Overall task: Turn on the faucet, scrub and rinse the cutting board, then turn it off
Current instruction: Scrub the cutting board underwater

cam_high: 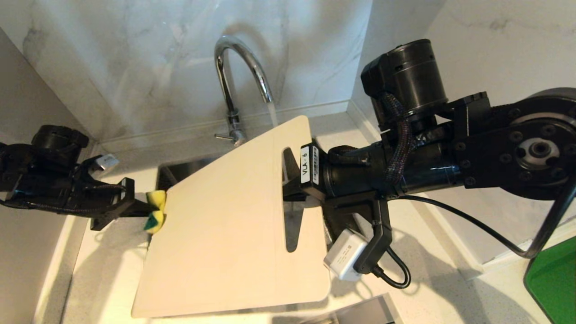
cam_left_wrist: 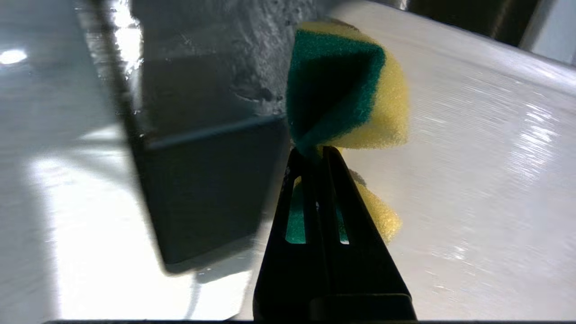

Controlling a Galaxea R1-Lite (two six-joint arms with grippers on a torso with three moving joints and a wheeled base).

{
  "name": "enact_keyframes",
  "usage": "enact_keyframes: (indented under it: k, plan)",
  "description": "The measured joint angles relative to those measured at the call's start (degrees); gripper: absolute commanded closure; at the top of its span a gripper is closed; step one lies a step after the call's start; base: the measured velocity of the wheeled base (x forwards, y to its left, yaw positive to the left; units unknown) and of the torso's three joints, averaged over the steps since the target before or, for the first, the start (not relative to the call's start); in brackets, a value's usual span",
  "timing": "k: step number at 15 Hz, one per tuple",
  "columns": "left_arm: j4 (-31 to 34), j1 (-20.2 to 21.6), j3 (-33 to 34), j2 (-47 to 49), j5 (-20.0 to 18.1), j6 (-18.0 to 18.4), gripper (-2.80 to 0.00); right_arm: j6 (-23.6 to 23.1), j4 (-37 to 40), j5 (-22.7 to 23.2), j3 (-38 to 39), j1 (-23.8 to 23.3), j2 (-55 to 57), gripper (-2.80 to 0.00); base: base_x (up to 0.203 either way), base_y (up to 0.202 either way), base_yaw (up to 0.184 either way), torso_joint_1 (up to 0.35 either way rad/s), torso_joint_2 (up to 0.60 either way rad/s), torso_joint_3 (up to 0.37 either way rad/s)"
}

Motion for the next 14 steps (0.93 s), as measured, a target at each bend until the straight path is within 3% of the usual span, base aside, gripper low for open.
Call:
enact_keyframes:
  k: [4, 7, 11, 14]
  plan:
    - [1.70, 5.61, -2.56, -2.35, -3.68, -0.41, 0.00, 0.00, -0.05, 0.03, 0.04, -0.06, -0.63, 0.00, 0.000, 0.000, 0.000, 0.000, 0.00, 0.000]
    - [10.62, 5.60, -11.96, -6.04, -5.25, -3.02, 0.00, 0.02, -0.01, 0.07, 0.09, -0.06, -1.00, 0.00, 0.000, 0.000, 0.000, 0.000, 0.00, 0.000]
    - [20.57, -6.77, -21.46, -11.79, -4.16, -10.24, 0.00, 0.10, 0.06, -0.13, 0.22, -0.11, -1.19, 0.00, 0.000, 0.000, 0.000, 0.000, 0.00, 0.000]
    - [22.27, -22.35, -24.00, -13.75, 2.74, -14.13, 0.00, 0.05, 0.05, -0.13, 0.22, -0.13, -1.34, 0.00, 0.000, 0.000, 0.000, 0.000, 0.00, 0.000]
